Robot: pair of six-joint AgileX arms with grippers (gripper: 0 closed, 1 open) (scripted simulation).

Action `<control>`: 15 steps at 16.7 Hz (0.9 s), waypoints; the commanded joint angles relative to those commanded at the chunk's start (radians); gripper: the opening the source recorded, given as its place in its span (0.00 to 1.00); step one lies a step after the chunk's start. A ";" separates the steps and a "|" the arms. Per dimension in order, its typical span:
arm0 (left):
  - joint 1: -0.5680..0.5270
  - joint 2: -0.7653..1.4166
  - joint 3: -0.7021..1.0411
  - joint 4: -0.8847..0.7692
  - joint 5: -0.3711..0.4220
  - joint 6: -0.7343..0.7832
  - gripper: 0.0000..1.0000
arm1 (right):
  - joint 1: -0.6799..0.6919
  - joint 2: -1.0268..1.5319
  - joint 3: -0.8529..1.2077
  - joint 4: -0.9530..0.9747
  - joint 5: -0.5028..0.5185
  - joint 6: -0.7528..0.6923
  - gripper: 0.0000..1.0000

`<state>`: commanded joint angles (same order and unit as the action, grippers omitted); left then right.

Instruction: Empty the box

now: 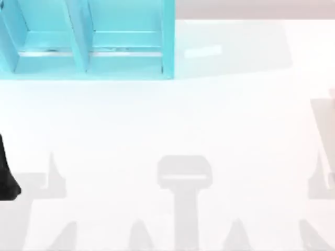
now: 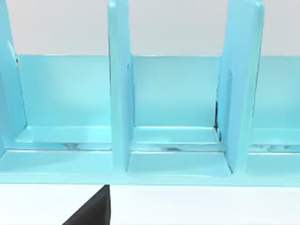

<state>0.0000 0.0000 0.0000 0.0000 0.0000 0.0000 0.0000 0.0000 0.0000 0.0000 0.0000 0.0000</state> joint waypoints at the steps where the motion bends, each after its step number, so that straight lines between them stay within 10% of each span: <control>1: 0.000 0.000 0.000 0.000 0.000 0.000 1.00 | 0.000 0.000 0.000 0.000 0.000 0.000 1.00; 15: 0.000 0.000 0.000 0.000 0.000 0.000 1.00 | -0.296 0.898 0.710 -0.687 -0.006 -0.280 1.00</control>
<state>0.0000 0.0000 0.0000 0.0000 0.0000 0.0000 -0.2958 0.8982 0.7097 -0.6872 -0.0061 -0.2804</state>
